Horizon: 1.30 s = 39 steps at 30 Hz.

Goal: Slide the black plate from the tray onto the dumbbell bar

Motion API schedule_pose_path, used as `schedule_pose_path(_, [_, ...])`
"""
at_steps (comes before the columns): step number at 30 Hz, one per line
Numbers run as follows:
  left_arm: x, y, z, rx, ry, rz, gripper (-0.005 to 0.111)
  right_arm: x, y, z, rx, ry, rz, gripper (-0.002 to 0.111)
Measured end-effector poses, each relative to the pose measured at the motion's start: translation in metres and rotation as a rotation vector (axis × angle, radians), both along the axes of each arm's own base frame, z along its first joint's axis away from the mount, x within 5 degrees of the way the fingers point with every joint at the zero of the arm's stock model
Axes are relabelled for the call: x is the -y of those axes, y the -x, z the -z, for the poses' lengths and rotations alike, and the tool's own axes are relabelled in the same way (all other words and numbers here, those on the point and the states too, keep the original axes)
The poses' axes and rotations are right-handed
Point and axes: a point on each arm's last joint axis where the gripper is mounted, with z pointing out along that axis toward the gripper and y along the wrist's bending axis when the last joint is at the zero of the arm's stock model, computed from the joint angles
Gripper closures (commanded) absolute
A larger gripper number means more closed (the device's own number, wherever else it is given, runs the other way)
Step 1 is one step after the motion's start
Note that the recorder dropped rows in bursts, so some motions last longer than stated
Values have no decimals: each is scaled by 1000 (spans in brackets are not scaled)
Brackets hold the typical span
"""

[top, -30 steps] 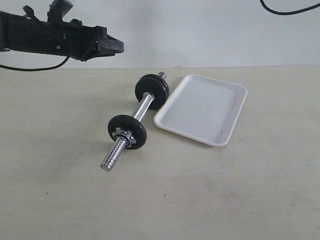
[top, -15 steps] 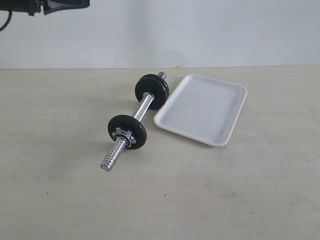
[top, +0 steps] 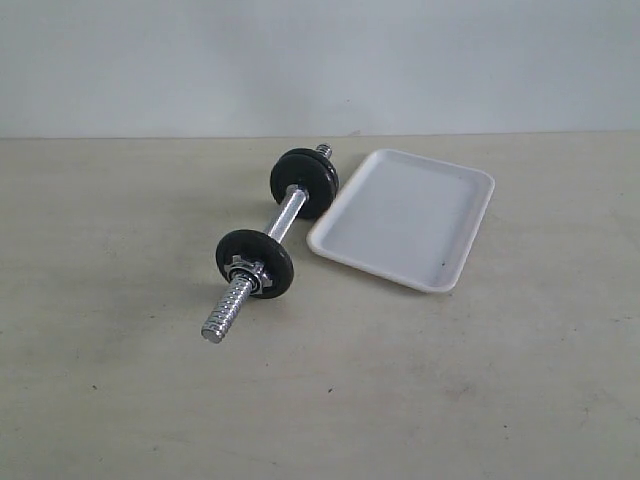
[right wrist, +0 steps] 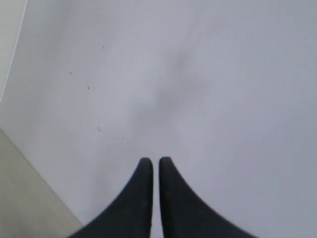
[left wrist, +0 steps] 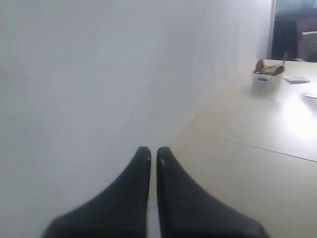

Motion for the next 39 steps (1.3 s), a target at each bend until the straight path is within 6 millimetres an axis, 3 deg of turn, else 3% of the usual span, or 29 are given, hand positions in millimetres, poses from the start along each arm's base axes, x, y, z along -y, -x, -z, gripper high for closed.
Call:
schedule_pose_path(5, [-3, 64, -16, 203, -26, -160, 102, -5, 92, -11, 195, 59, 51, 105])
schedule_pose_path(8, [-6, 101, -12, 295, -33, -253, 102, -9, 158, -8, 327, 86, 93, 105])
schedule_pose_path(11, [-10, 135, 0, 364, -20, -359, 102, -10, 209, 1, 426, 103, 135, 105])
schedule_pose_path(12, [-12, 148, 4, 391, -8, -407, 102, -8, 225, 5, 451, 119, 166, 105])
schedule_pose_path(15, [-21, 182, 18, 465, 59, -551, 102, 2, 248, 20, 459, 171, 261, 105])
schedule_pose_path(17, [-28, 195, 29, 482, 115, -641, 102, 11, 264, 27, 473, 154, 280, 105])
schedule_pose_path(19, [-35, 203, 45, 482, 163, -724, 102, 20, 302, 39, 539, 85, 283, 105])
schedule_pose_path(21, [-40, 204, 60, 463, 182, -777, 102, 33, 335, 50, 599, 6, 297, 105])
schedule_pose_path(23, [-42, 204, 70, 445, 189, -795, 102, 46, 352, 58, 605, -68, 329, 105])
schedule_pose_path(26, [-43, 202, 78, 423, 190, -800, 102, 60, 350, 63, 541, -101, 429, 105])
schedule_pose_path(29, [-40, 201, 80, 409, 201, -769, 102, 73, 329, 67, 406, -119, 584, 105])
schedule_pose_path(33, [-34, 198, 88, 380, 185, -704, 102, 89, 266, 81, 237, -109, 807, 105])
schedule_pose_path(35, [-34, 194, 98, 348, 176, -702, 102, 89, 233, 96, 279, -130, 739, 105])
schedule_pose_path(39, [-34, 189, 109, 314, 166, -701, 102, 71, 153, 156, 307, -225, 409, 105])
